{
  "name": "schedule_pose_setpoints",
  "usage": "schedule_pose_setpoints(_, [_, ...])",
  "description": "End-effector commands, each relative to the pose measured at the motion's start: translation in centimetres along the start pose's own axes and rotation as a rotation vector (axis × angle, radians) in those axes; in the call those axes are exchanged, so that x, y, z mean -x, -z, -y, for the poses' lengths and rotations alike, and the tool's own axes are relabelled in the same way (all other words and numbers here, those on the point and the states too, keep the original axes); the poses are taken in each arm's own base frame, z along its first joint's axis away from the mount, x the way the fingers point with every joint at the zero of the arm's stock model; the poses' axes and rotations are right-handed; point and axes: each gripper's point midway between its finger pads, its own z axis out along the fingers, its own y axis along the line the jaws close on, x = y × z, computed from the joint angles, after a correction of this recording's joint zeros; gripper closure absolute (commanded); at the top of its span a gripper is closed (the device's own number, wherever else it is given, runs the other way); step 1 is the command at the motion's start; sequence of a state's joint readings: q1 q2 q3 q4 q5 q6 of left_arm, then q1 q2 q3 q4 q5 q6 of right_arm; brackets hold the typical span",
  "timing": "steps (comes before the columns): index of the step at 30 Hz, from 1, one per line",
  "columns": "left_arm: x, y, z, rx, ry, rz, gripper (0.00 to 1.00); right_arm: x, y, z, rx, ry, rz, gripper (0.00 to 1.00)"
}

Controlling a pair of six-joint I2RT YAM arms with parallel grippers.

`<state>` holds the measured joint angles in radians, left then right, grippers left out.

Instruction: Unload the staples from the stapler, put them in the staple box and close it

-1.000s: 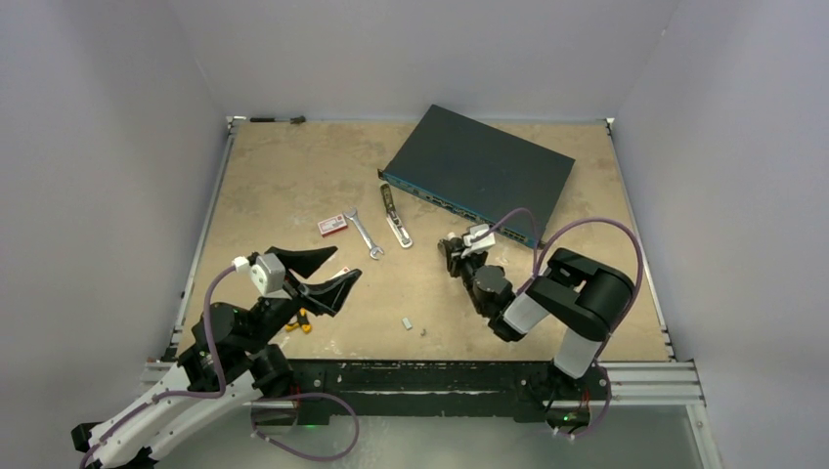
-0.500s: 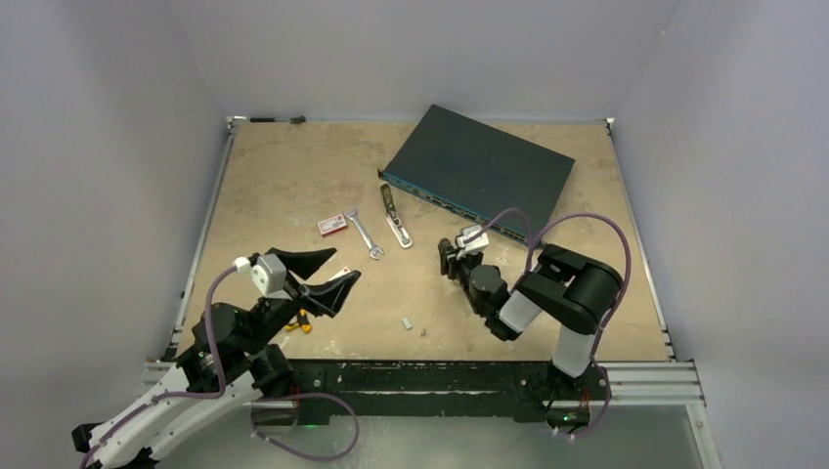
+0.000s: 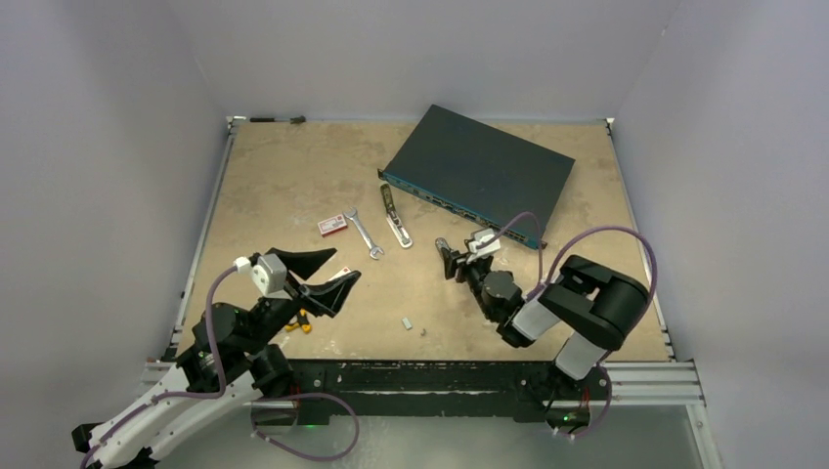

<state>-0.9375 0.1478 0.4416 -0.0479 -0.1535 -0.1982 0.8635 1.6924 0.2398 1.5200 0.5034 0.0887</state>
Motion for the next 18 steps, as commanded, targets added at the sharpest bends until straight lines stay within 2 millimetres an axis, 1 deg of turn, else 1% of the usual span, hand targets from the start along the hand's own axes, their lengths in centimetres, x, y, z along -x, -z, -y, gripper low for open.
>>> schedule_pose_setpoints(1, [0.8,0.1,0.0,0.005,-0.001,0.018,0.34,13.3,1.8,-0.7,0.066,-0.255,0.47,0.39])
schedule_pose_setpoints(4, [0.9,0.1,0.0,0.006,-0.003,0.017,0.34,12.9,1.2,-1.1,0.061,-0.249,0.382,0.38])
schedule_pose_setpoints(6, [0.9,0.1,0.0,0.005,-0.005,0.017,0.34,13.1,1.0,-0.9,0.04,-0.248,0.34,0.37])
schedule_pose_setpoints(8, [0.8,0.0,0.0,0.003,-0.007,0.013,0.34,13.5,1.2,-0.8,0.036,-0.246,0.318,0.36])
schedule_pose_setpoints(10, [0.8,0.0,0.0,0.005,-0.005,0.013,0.34,14.7,1.7,-0.6,0.032,-0.264,0.311,0.35])
schedule_pose_setpoints(12, [0.8,-0.1,-0.3,0.024,0.009,0.009,0.33,14.9,1.6,-0.9,0.031,-0.285,0.248,0.35])
schedule_pose_setpoints(13, [0.7,-0.1,-0.7,0.052,0.024,0.008,0.3,14.4,1.5,-1.2,0.027,-0.301,0.186,0.35])
schedule_pose_setpoints(15, [0.5,-0.2,-2.3,0.164,0.103,-0.001,0.24,13.5,1.6,-1.7,0.014,-0.361,0.055,0.35])
schedule_pose_setpoints(16, [0.4,-0.1,-3.1,0.224,0.133,-0.009,0.22,12.8,1.8,-1.8,0.004,-0.37,-0.015,0.35])
schedule_pose_setpoints(17, [0.3,-0.1,-3.9,0.282,0.162,-0.018,0.19,11.6,2.3,-1.7,-0.017,-0.363,-0.098,0.35])
schedule_pose_setpoints(18, [0.2,0.0,-4.5,0.333,0.184,-0.031,0.17,11.6,2.6,-1.6,-0.029,-0.376,-0.133,0.35])
